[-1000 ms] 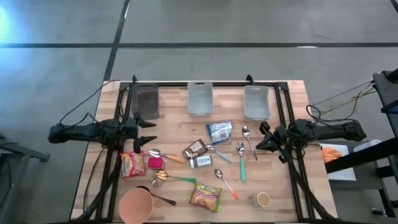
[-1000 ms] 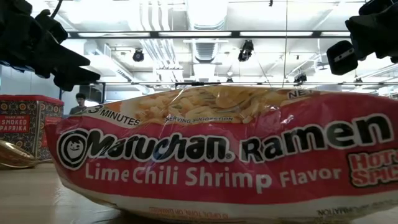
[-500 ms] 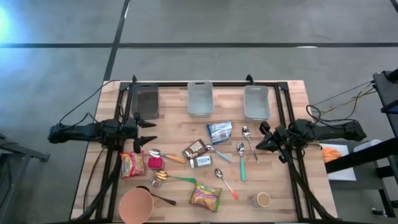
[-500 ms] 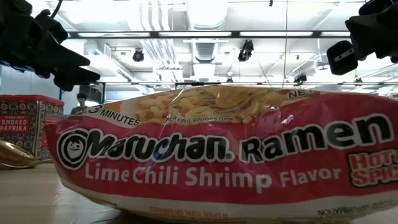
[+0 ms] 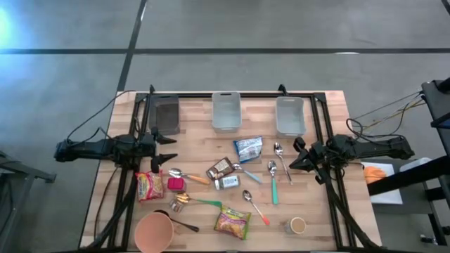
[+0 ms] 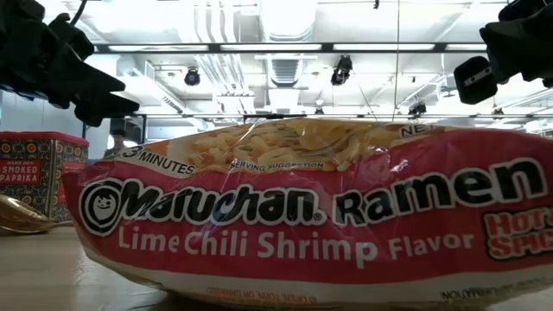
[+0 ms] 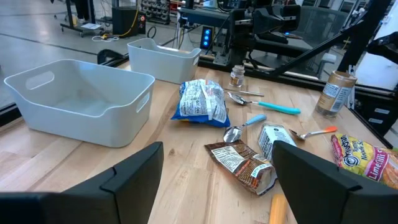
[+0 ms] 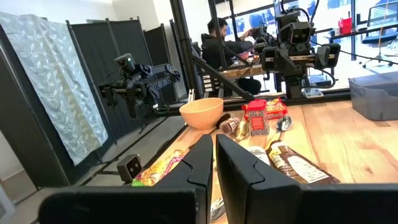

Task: Pick & Place Food Item

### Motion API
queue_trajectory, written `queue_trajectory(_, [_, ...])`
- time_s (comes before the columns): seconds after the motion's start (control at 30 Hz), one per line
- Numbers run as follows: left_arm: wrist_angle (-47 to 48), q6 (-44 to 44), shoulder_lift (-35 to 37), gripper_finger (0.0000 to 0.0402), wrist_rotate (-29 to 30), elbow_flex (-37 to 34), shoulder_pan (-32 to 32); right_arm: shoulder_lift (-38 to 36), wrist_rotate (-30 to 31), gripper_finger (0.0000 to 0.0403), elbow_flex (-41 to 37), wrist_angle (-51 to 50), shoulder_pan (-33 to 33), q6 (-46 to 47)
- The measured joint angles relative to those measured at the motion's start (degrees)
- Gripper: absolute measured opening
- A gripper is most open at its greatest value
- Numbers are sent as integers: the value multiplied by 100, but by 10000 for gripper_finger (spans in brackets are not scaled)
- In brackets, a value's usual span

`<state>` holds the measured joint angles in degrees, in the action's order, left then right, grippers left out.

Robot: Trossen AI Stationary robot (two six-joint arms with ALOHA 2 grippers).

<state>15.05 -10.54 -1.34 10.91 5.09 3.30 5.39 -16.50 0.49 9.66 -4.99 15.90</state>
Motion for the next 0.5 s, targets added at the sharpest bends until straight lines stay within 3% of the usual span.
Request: queue_trajectory(0.5, [0,2,0,302,0,-1,-1,2,1,20,0,177,2,166])
